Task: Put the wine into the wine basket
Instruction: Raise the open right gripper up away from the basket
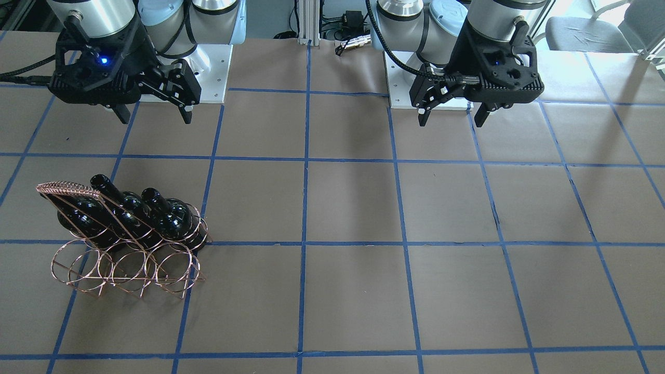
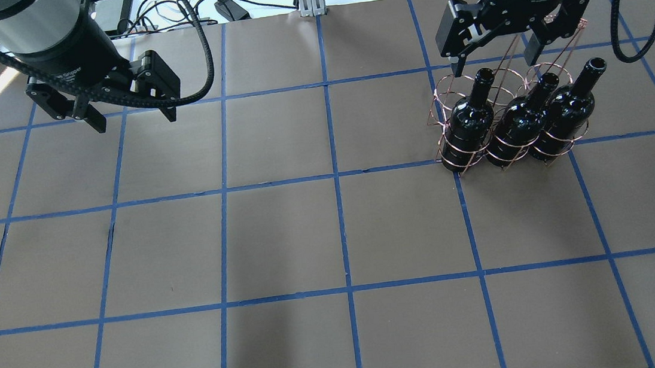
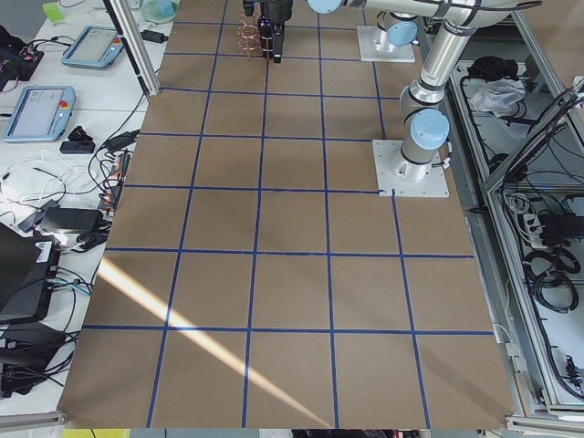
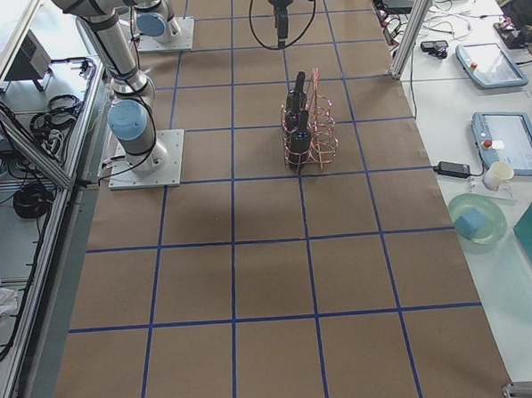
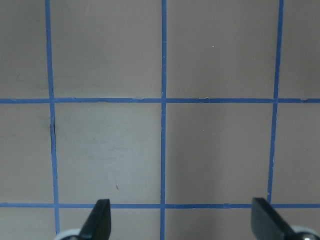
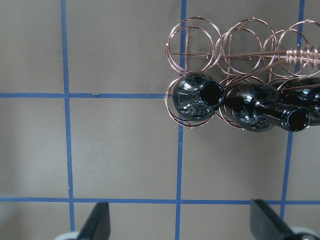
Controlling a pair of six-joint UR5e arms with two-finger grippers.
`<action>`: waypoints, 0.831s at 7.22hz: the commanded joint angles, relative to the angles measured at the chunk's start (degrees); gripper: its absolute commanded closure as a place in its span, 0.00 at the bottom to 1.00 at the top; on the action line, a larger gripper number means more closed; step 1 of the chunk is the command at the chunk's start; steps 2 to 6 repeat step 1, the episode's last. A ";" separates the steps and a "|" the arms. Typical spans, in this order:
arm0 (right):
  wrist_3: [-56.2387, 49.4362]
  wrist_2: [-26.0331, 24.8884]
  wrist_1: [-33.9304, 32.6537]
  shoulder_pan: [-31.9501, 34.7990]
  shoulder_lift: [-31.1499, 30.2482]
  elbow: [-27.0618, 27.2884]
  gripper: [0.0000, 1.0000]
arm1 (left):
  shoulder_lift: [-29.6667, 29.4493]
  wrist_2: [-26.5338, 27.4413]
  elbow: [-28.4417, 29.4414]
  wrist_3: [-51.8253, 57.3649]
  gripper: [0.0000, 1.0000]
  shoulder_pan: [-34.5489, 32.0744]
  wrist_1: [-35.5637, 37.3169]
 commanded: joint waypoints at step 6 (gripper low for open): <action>-0.04 -0.22 0.36 -0.03 -0.01 0.01 0.00 | 0.00 0.00 -0.01 0.00 0.00 0.00 0.00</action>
